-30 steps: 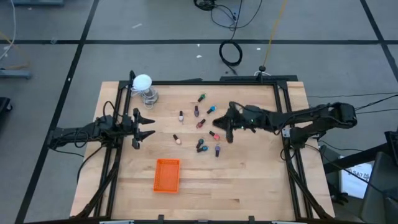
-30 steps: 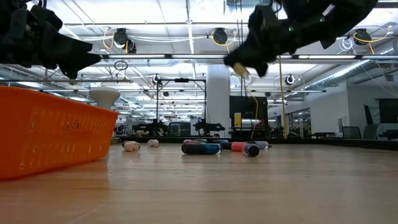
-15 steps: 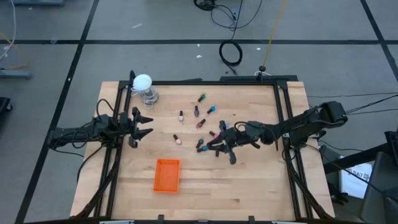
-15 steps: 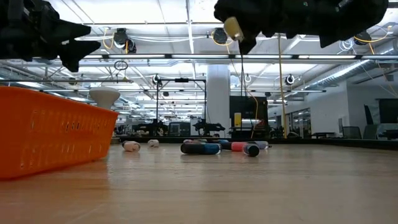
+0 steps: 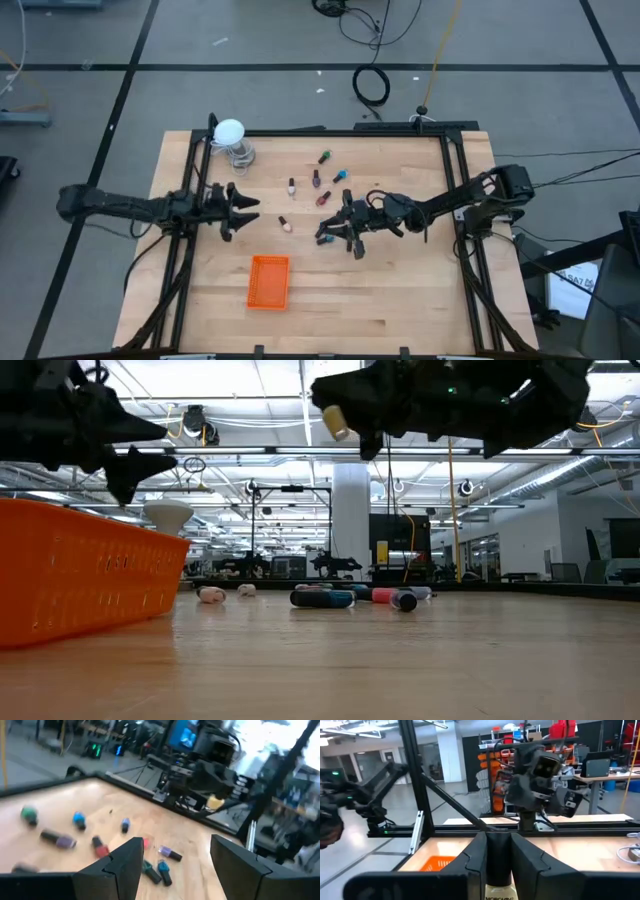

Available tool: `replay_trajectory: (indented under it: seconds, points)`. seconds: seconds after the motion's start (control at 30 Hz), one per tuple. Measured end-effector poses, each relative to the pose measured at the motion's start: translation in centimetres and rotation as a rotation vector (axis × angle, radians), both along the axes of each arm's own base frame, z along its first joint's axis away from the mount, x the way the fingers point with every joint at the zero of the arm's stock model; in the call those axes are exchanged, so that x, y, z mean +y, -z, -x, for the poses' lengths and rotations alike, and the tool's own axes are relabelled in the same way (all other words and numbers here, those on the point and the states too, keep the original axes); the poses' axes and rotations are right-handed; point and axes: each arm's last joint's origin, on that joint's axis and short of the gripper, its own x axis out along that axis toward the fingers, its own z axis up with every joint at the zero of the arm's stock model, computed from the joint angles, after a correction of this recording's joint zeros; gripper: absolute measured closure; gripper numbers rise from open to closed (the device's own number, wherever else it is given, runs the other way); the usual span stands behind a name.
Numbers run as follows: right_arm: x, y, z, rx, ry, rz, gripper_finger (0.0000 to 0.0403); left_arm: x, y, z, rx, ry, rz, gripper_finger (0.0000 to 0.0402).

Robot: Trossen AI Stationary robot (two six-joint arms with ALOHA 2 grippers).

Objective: Pick & Place Nail Polish
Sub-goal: Put the yellow nail color bottle into the orange bin

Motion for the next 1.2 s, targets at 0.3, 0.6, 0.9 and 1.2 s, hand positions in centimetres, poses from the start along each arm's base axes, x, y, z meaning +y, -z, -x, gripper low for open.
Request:
replay_trajectory:
  seconds: [0.3,0.6,0.9,1.2]
  points:
    - [-1.4,0.4,-1.7,0.004,0.047,0.018,0.0356,-1.9,-0.1,-4.7,0.011,0.058,-0.160,0.0158]
    - [-1.8,-0.7,-2.3,-0.038,0.062,0.029,0.0356,-3.4,-1.7,-13.4,0.076,0.077,-0.314,0.0091]
    - [-1.2,-0.8,-2.3,-0.055,0.041,0.029,0.0356,-3.8,-2.4,-18.2,0.064,0.055,-0.384,0.0065]
    - [0.1,-0.9,-2.2,-0.063,0.003,0.050,0.0356,-3.5,-3.3,-18.3,0.033,0.039,-0.375,0.0088]
